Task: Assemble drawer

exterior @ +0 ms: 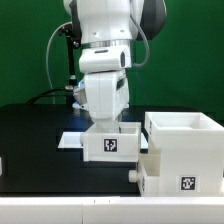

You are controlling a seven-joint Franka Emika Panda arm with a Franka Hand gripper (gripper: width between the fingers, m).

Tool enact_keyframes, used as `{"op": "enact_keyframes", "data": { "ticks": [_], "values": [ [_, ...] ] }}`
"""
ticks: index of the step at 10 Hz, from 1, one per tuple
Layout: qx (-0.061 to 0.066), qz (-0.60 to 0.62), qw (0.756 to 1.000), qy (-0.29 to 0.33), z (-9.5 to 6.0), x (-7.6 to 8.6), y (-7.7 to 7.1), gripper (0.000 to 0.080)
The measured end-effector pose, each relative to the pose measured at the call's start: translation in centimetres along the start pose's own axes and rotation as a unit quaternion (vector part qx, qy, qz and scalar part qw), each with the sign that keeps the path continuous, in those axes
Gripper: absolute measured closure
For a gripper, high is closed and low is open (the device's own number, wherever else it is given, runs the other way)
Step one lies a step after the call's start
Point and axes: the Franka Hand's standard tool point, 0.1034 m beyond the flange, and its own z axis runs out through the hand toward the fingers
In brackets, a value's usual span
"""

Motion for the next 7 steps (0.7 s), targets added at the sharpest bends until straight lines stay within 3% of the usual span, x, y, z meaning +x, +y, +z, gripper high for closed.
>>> {"op": "enact_keyframes", "data": {
  "ticks": [3, 7],
  "values": [
    [0.01, -0.054, 0.998, 0.002, 0.8, 1.4, 3.4, 0.0766],
    [0.011, -0.052, 0.999, 0.002, 0.8, 1.3, 3.4, 0.0766]
  ]
}}
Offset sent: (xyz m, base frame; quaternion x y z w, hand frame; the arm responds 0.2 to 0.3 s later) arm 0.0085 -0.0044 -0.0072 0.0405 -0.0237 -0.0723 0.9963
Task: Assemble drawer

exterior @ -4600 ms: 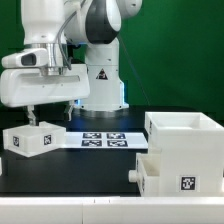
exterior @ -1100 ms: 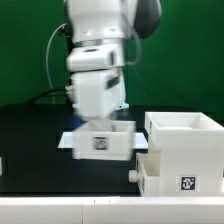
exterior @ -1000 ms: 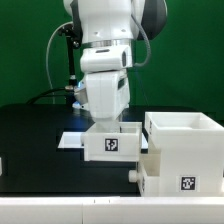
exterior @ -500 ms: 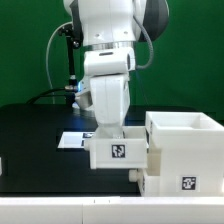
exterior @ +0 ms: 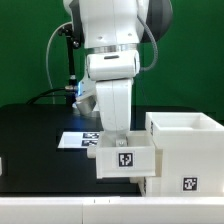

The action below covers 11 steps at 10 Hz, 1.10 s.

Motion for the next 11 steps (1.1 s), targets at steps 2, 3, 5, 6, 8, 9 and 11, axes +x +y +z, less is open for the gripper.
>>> {"op": "enact_keyframes", "data": {
  "ticks": [2, 3, 5, 6, 8, 9, 11],
  "values": [
    [0.001, -0.032, 1.0, -0.001, 0.03, 0.83, -0.07, 0.0766],
    [0.001, -0.036, 0.999, -0.003, 0.0, 0.85, 0.0, 0.0765],
    [0.0, -0.035, 0.999, -0.004, -0.11, 1.24, -0.06, 0.0764],
    [0.0, -0.026, 1.0, -0.004, -0.09, 1.17, -0.14, 0.0764],
    [0.002, -0.021, 1.0, -0.004, -0.05, 0.91, -0.16, 0.0765],
    [0.002, -0.021, 1.0, -0.004, -0.05, 0.89, -0.16, 0.0765],
    [0.003, -0.044, 0.999, -0.007, -0.15, 0.89, -0.03, 0.0765]
  ]
}}
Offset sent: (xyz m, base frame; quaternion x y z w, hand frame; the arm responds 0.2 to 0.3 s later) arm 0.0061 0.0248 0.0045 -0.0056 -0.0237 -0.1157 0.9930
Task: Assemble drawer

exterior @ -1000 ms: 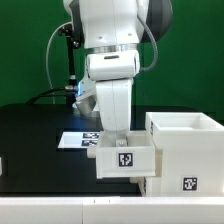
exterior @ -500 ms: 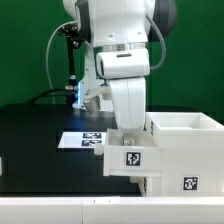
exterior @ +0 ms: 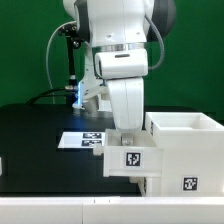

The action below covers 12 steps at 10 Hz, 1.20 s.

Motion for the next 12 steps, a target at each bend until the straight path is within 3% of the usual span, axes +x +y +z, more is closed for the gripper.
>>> {"op": "enact_keyframes", "data": {
  "ticks": [3, 7, 12],
  "values": [
    [0.004, -0.014, 1.0, -0.002, 0.0, -0.4, 0.0, 0.0765],
    [-0.001, 0.001, 1.0, 0.0, 0.1, -0.2, -0.1, 0.0765],
    [0.001, 0.056, 0.998, -0.002, 0.0, 1.2, 0.4, 0.0765]
  ]
}}
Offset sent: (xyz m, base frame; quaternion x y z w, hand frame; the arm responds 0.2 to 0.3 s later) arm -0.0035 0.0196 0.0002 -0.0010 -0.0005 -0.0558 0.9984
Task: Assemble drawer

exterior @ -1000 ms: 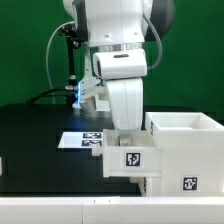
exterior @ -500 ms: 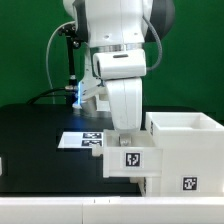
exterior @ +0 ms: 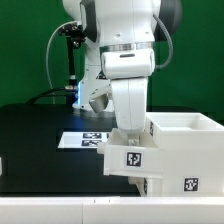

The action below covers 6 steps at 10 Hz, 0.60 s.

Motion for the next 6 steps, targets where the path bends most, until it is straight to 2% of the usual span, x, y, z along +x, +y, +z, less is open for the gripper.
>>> {"op": "enact_keyframes", "data": {
  "ticks": [1, 4, 6],
  "values": [
    [0.0, 0.009, 1.0, 0.004, -0.14, -0.45, 0.2, 0.0765],
    [0.002, 0.009, 1.0, 0.003, 0.02, -0.48, 0.04, 0.0765],
    [0.0, -0.052, 0.999, 0.003, -0.03, -1.29, 0.16, 0.0765]
  ]
}}
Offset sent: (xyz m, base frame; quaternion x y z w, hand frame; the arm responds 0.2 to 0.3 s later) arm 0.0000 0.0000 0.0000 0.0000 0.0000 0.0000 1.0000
